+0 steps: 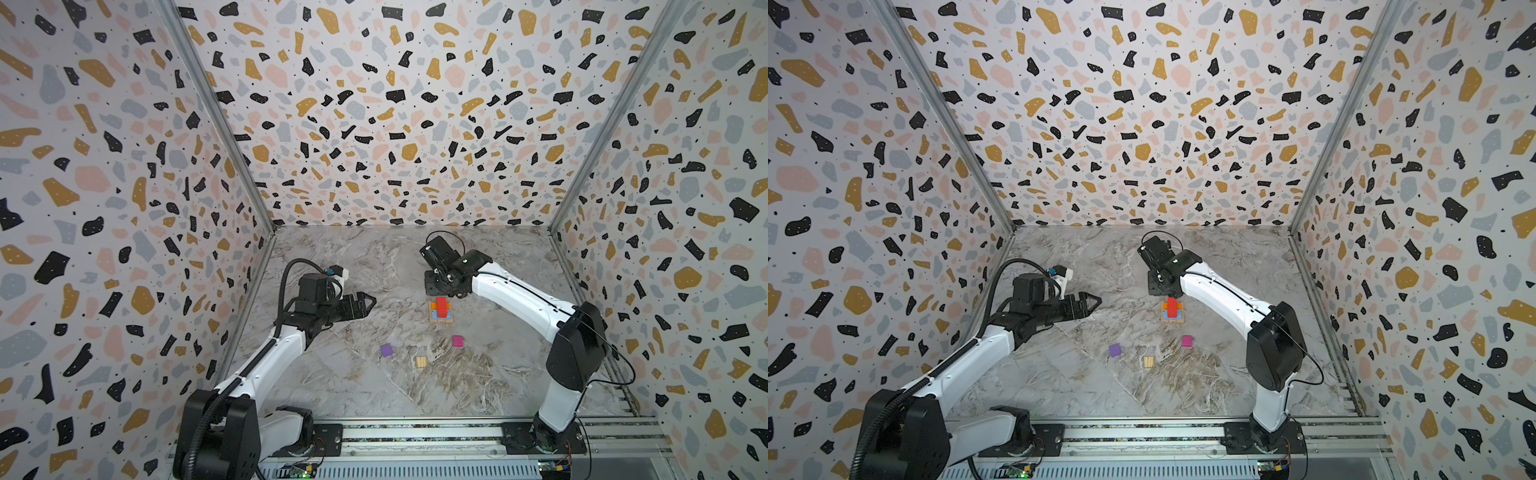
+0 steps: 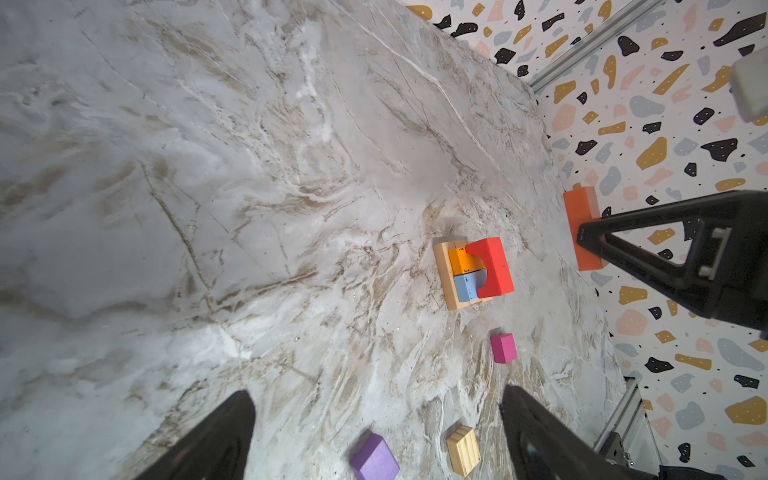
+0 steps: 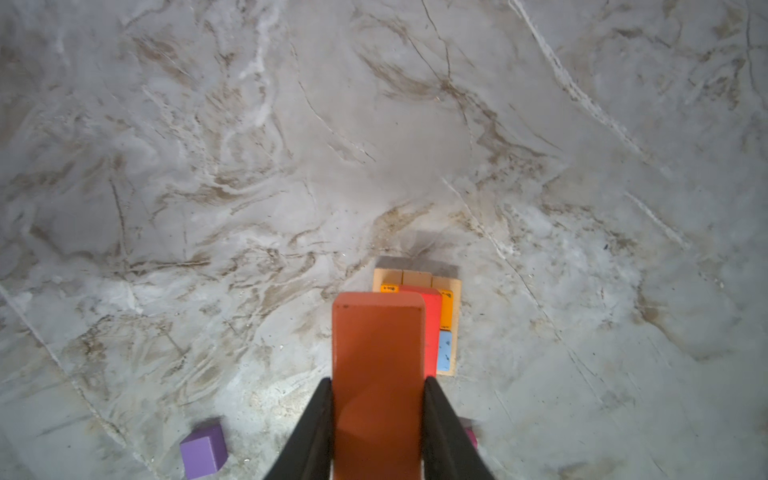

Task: Build the wood block tower
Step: 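Lift the orange-red block with the right gripper and carry it toward the tower, then lower the orange-red block beside the red arch block with the right gripper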

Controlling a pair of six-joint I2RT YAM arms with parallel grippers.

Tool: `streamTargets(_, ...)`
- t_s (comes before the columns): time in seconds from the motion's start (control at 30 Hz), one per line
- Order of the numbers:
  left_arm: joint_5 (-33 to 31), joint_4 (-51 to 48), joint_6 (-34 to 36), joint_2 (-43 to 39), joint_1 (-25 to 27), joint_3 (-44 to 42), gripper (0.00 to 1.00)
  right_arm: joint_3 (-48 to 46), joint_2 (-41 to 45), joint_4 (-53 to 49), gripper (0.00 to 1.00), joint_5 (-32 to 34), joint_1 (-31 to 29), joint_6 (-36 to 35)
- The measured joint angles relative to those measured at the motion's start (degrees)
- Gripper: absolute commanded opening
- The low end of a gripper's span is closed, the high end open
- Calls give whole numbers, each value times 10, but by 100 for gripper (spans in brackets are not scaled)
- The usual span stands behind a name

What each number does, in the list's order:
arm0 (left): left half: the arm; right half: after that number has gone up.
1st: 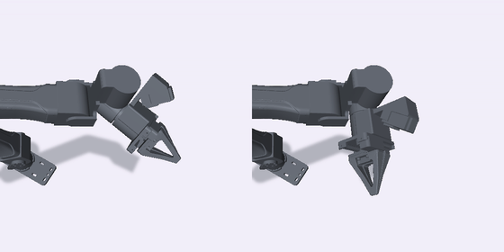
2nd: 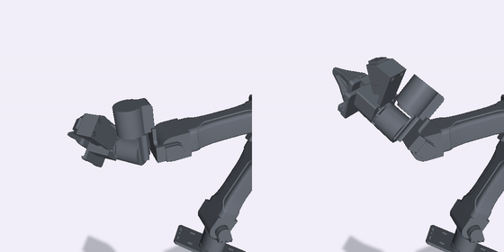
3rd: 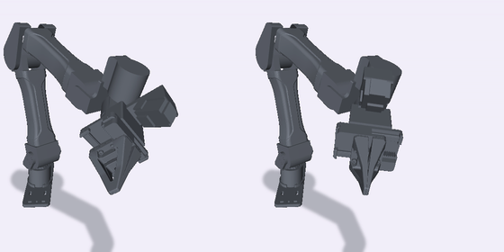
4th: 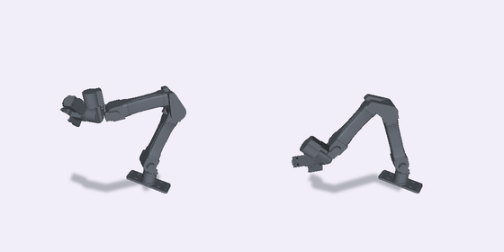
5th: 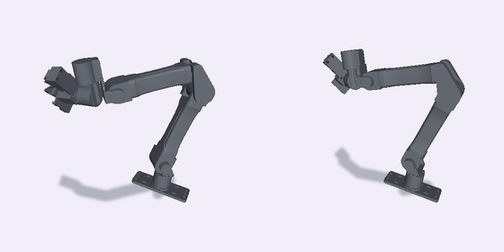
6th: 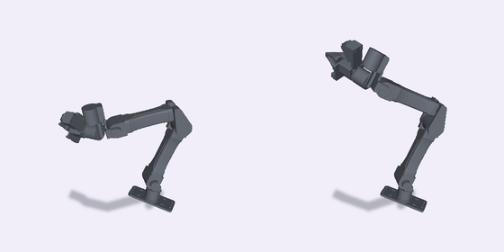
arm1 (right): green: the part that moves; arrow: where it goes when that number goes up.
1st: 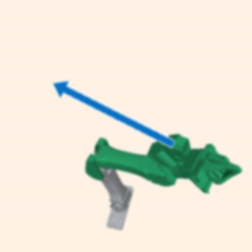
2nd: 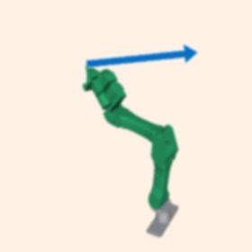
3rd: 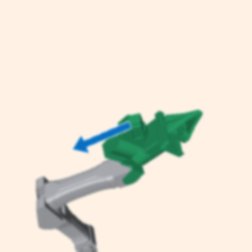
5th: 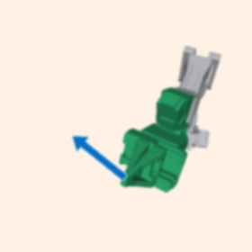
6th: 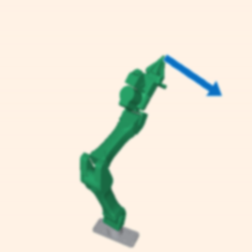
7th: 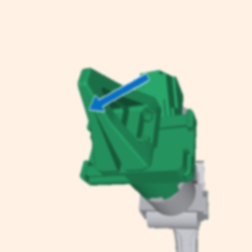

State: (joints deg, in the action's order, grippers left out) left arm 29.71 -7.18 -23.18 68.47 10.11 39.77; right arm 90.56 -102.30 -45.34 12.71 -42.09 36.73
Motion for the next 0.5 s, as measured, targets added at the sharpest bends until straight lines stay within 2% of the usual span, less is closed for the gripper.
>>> streamTargets(0.5,0,0,0,0,2,0,94,-111,20,45,24,-12,8,29)
